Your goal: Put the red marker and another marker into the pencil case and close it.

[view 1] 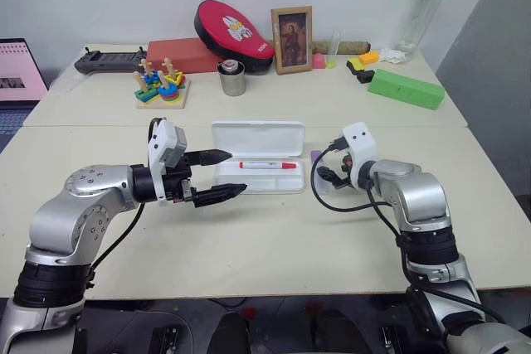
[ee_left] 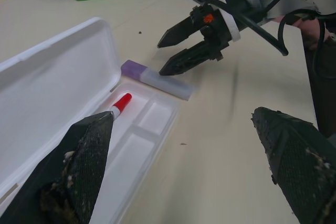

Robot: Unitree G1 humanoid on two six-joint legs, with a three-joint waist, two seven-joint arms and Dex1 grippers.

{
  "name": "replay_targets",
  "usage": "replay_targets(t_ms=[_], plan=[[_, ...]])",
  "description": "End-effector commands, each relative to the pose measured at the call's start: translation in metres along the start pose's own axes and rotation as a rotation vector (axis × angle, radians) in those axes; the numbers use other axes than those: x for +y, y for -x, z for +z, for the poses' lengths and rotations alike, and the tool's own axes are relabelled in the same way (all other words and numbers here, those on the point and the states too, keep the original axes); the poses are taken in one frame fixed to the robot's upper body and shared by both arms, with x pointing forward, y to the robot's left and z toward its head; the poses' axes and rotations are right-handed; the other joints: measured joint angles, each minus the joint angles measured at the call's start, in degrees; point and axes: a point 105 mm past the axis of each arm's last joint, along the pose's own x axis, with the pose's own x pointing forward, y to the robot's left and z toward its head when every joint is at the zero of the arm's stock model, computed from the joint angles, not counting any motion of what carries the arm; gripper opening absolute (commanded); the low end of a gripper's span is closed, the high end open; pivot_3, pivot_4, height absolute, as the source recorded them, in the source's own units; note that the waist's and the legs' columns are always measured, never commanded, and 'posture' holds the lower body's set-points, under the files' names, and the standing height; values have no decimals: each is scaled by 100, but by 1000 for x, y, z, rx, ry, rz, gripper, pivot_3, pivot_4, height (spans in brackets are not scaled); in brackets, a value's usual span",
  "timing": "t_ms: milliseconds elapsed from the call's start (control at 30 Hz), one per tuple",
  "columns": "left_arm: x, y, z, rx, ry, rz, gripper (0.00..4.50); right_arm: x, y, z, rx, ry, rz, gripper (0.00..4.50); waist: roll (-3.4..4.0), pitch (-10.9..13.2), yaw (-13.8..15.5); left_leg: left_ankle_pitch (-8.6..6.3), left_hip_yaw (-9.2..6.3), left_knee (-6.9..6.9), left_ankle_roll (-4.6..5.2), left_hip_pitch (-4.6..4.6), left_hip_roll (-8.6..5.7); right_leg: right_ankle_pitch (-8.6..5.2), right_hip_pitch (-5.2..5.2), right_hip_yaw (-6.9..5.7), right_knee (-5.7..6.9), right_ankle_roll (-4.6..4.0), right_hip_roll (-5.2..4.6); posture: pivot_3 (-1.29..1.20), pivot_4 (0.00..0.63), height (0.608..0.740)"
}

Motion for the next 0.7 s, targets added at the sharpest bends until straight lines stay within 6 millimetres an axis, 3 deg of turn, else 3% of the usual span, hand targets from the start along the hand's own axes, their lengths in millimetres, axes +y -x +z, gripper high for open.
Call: replay_targets(t_ms=[33,400,700], plan=[[1,0,7,-12,-36,-9,4500,3,6,5,-35,-24,-32,4487,-1,-1,11,0,0,0,0,2,0,0,0,0,1,0,0,0,150,740],[0,1,8,-13,-41,-8,4500,13,-3,-22,47,11,-30,4487,-6,-6,9,0,0,0,0,5,1,0,-4,-2,3,0,0,0,150,740],[0,0,8,-19,-41,-1,4500,21,-5,-25,55,12,-5,4487,-6,-6,12,0,-1,0,0,4,1,0,-4,-2,2,1,0,0,150,740]])
